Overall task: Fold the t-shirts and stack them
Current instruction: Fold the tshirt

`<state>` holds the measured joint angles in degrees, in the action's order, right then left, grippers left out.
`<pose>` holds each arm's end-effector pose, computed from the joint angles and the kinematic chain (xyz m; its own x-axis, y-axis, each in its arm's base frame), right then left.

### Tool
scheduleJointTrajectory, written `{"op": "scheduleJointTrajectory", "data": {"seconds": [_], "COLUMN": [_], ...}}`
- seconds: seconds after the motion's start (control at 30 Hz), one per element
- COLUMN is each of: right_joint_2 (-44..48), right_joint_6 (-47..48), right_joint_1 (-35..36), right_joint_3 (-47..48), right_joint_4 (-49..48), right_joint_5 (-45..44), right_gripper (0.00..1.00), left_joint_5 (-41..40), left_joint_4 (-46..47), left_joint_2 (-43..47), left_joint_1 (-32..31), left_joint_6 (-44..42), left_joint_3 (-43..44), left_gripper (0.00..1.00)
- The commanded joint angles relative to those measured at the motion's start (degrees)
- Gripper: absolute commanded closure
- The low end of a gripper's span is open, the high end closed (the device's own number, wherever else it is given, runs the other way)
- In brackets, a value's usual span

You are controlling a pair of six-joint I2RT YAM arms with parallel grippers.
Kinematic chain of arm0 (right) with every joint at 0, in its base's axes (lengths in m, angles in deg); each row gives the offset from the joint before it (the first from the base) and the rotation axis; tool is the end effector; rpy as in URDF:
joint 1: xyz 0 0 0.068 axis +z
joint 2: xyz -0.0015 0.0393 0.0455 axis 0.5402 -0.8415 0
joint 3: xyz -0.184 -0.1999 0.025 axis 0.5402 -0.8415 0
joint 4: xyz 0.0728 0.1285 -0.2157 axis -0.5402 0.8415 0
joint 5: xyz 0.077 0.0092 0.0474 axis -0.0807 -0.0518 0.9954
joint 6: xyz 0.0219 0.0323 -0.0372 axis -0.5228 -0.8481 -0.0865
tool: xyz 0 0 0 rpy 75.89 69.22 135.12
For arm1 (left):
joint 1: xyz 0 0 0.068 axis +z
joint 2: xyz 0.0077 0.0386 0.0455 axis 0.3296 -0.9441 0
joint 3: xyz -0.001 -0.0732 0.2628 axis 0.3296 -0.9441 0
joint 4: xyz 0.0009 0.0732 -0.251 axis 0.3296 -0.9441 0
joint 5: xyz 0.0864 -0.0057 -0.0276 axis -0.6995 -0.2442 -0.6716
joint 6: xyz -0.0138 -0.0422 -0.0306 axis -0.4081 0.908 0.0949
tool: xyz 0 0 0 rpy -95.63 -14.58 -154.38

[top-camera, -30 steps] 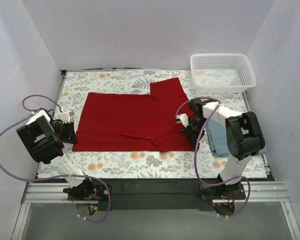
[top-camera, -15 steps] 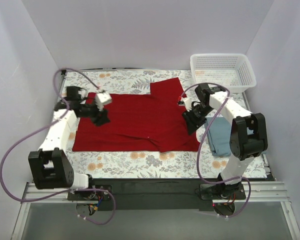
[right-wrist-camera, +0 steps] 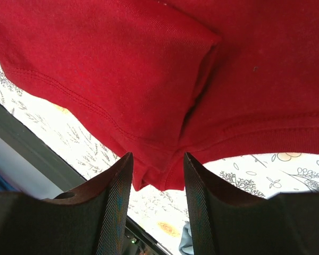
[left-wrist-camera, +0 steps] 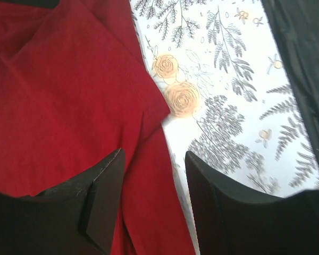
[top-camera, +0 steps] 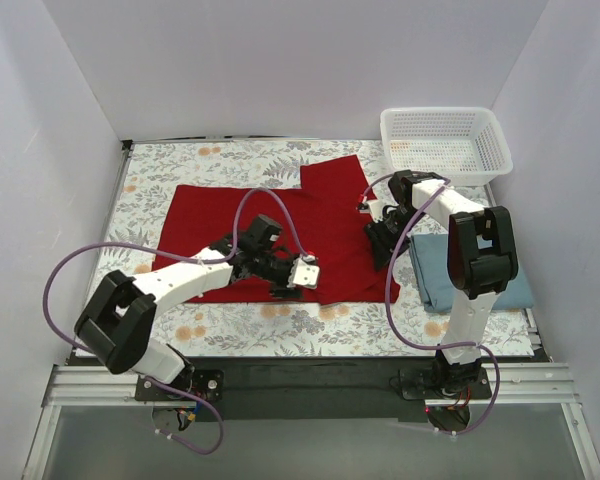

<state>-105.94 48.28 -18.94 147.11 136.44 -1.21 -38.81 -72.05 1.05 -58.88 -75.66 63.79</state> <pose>0.3433 0.0992 0.1766 -0.7806 -0.5979 -0.1823 -0.6179 0.6940 0.3695 0.2039 -0.2007 0.2100 -0.3540 0.5918 -0.7242 0.9271 0.1200 -0.3551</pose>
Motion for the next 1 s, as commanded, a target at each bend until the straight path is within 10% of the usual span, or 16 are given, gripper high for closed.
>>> {"op": "scheduleJointTrajectory", "data": {"seconds": [0.0, 0.73, 0.97], "right_joint_2": [1.07, -0.07, 0.37], "right_joint_6": [0.15, 0.94, 0.67], "right_joint_1": [-0.40, -1.19, -1.19], "right_joint_3": [-0.71, -3.26, -1.41], "right_joint_4": [0.32, 0.14, 1.02], "right_joint_5": [0.18, 0.27, 2.38], "right_gripper": [0.51, 0.56, 0.82], "left_joint_5": [-3.05, -12.46, -12.46], "left_joint_4": [11.20, 21.43, 23.27], "left_joint_2": [-1.66, -12.74, -11.33], "left_joint_1": [-2.98, -12.04, -12.13], "left_joint_6": [-0.22, -8.48, -5.67], "left_joint_3": [-0.95, -3.68, -2.80], "left_gripper": [0.52, 0.49, 0.89]}}
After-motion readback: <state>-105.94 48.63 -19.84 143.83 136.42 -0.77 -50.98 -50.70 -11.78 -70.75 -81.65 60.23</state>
